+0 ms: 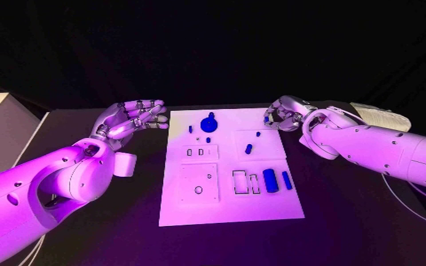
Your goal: Assemble the parts on the task board
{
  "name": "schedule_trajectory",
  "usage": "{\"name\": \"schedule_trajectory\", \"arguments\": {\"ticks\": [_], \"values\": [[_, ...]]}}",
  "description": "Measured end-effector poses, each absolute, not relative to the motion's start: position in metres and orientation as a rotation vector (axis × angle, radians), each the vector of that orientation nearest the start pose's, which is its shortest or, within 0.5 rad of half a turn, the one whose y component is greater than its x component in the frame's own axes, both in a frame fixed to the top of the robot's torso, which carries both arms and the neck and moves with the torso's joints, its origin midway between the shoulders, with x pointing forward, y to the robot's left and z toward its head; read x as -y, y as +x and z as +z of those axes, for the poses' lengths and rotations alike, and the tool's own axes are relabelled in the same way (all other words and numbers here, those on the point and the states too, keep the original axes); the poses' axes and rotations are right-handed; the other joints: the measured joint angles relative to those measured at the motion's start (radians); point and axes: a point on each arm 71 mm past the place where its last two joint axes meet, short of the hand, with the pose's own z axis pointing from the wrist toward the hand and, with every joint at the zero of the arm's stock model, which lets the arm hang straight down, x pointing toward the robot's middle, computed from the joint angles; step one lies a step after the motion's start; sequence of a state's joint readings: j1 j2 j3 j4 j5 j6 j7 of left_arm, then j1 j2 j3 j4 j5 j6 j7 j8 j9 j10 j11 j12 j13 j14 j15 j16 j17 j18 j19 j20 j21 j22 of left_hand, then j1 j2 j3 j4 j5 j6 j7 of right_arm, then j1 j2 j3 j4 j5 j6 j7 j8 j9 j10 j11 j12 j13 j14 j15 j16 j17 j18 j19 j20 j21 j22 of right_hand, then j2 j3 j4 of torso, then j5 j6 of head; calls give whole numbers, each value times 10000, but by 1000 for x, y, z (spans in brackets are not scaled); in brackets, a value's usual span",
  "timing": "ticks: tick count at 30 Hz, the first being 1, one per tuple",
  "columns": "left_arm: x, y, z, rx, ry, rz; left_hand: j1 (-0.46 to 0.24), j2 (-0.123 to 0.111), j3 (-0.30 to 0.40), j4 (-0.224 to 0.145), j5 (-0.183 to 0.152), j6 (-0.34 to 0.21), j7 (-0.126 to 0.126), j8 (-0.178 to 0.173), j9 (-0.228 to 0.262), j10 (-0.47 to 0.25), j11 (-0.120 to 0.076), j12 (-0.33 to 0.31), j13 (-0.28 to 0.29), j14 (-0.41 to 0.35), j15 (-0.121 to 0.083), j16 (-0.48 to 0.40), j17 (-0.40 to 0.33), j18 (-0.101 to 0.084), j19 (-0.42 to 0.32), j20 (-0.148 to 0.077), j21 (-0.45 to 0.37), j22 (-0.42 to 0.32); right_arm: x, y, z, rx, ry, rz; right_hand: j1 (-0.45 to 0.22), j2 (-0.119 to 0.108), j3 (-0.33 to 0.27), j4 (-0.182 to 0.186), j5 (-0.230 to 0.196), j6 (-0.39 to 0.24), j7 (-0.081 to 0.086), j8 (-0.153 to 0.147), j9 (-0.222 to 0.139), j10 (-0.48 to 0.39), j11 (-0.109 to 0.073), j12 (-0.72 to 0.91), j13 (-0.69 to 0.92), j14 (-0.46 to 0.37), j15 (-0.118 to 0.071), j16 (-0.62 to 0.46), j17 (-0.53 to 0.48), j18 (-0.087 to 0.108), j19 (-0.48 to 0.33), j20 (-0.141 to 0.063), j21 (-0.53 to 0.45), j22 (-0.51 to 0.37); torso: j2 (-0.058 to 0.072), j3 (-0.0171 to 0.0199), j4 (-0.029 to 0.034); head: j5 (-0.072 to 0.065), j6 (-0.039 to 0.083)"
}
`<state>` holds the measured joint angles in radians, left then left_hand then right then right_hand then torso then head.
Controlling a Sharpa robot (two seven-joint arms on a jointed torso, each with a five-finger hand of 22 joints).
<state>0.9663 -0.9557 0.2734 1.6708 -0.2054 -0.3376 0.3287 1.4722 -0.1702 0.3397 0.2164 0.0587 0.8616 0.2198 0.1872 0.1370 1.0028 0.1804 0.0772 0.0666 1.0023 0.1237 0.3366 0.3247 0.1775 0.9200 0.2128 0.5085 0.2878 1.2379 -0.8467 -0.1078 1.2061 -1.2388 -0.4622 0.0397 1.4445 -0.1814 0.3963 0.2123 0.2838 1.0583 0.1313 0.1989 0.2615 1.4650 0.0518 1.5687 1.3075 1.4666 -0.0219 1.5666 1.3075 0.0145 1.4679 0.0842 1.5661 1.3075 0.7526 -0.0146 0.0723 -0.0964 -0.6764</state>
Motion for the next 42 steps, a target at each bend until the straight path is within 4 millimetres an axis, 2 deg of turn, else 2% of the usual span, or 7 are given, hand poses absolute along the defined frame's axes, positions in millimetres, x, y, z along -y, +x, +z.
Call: {"name": "schedule_trajectory", "arguments": {"ticks": [6,12,15,20,23,33,42], "values": [[-231,463,-158,-13417,-10436,-15623,0,0,0,0,0,0,0,0,0,0,0,0,0,0,0,0,0,0,0,0,-1,-1,290,524,-181,-15087,1034,5467,-57,-31,28,-28,-1,1,-2,24,1,24,-24,0,-1,0,0,0,-1,0,0,0,0,-1,-12,-5,-17,56,9],[-232,464,-159,-13419,-10451,-15601,0,0,0,0,0,0,0,0,0,0,0,0,0,0,0,0,12,0,1,0,46,13,248,510,-169,-14769,806,6421,-109,-83,28,-28,-20,9,-12,62,1,13,-59,0,-1,0,0,0,-1,0,0,0,0,-1,-18,-16,-28,84,28],[-231,464,-159,-13420,-10463,-15602,0,0,0,0,0,0,0,0,0,0,0,0,0,0,0,0,12,0,0,0,46,14,220,502,-167,-14738,651,6933,-198,-149,28,-28,-47,47,-51,128,14,6,-65,0,-1,0,0,0,-1,0,-36,-35,0,-2,-25,-22,-29,125,32],[-229,465,-159,-13435,-10478,-15633,0,0,0,0,0,0,0,0,0,0,0,0,0,0,0,0,11,0,1,0,46,13,179,489,-173,-14877,454,7428,-248,-99,28,-28,-151,48,-53,135,57,6,-66,0,-2,0,1,0,-1,0,-37,-35,0,-2,-35,-40,-33,173,-2],[-228,465,-160,-13443,-10481,-15640,0,0,0,0,0,0,0,0,0,0,0,0,0,0,0,0,11,0,1,0,45,13,162,482,-178,-15013,404,7453,-249,-99,27,-28,-153,48,-54,135,58,5,-66,0,-2,0,1,0,-1,1,-36,-35,0,-2,-38,-56,-33,188,-43],[-228,465,-160,-13465,-10488,-15647,0,0,0,0,0,0,0,0,0,0,0,0,0,0,0,-1,10,0,0,0,45,12,124,462,-198,-15408,391,7160,-342,-193,27,-27,-155,100,-108,134,134,5,-66,0,-3,0,2,0,-1,0,-37,-35,0,-3,-35,-79,-43,208,-134],[-227,464,-162,-13509,-10539,-15640,0,0,0,0,0,0,0,0,0,0,0,0,0,0,0,-1,24,0,1,0,45,28,110,454,-211,-15581,481,6787,-344,-195,26,-27,-156,100,-112,144,136,5,-65,0,5,-2,0,0,-2,0,-37,-35,0,6,-27,-72,-26,237,-253]]}}
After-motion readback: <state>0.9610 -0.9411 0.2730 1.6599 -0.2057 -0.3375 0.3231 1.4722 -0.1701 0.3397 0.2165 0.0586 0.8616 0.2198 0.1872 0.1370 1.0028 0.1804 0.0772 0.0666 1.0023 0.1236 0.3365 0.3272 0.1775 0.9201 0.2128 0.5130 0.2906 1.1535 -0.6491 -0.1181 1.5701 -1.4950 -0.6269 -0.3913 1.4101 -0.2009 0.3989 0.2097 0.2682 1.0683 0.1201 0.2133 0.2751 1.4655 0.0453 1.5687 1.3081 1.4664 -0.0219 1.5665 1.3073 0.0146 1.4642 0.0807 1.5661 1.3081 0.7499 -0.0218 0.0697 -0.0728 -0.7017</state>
